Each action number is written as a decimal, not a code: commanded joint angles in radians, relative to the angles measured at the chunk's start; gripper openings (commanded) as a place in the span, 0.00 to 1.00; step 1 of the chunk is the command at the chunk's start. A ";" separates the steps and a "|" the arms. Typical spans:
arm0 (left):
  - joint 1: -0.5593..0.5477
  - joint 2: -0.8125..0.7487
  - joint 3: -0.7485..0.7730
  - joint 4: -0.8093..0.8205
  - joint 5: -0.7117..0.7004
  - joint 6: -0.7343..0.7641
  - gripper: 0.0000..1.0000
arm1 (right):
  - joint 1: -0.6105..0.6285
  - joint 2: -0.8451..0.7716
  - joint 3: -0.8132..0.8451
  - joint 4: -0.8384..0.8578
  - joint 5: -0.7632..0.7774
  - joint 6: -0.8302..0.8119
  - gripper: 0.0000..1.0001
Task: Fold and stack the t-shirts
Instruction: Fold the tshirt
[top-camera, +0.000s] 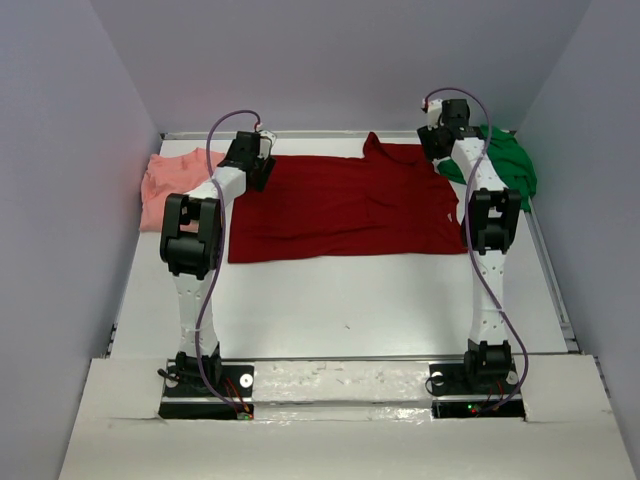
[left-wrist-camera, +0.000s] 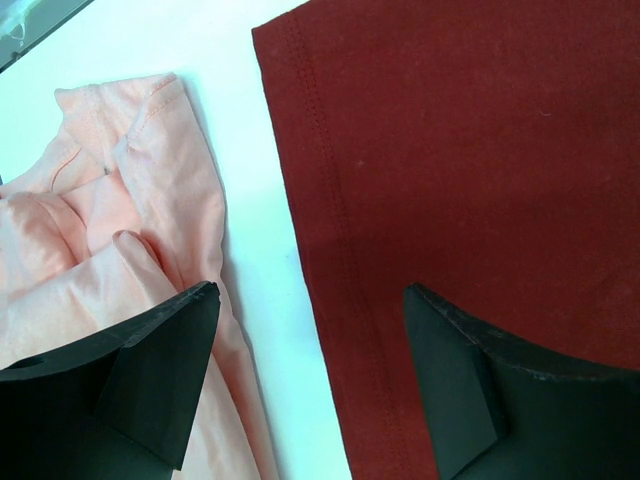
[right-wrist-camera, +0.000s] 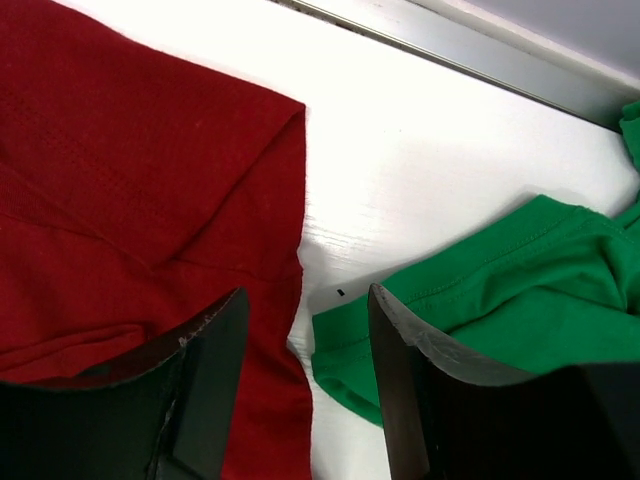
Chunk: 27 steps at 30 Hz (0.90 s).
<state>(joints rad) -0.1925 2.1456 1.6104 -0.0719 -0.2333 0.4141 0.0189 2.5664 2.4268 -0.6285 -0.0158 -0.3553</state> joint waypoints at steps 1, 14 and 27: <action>-0.005 -0.010 0.014 0.012 -0.017 0.008 0.86 | -0.008 0.001 0.040 0.003 -0.004 -0.001 0.56; -0.013 -0.006 0.011 0.009 -0.024 0.014 0.86 | -0.017 0.077 0.094 -0.027 -0.047 0.018 0.49; -0.018 -0.007 -0.006 0.012 -0.032 0.020 0.86 | -0.017 0.136 0.139 -0.043 -0.059 0.004 0.45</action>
<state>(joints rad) -0.2043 2.1456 1.6104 -0.0723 -0.2478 0.4240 0.0074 2.6747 2.5111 -0.6598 -0.0574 -0.3477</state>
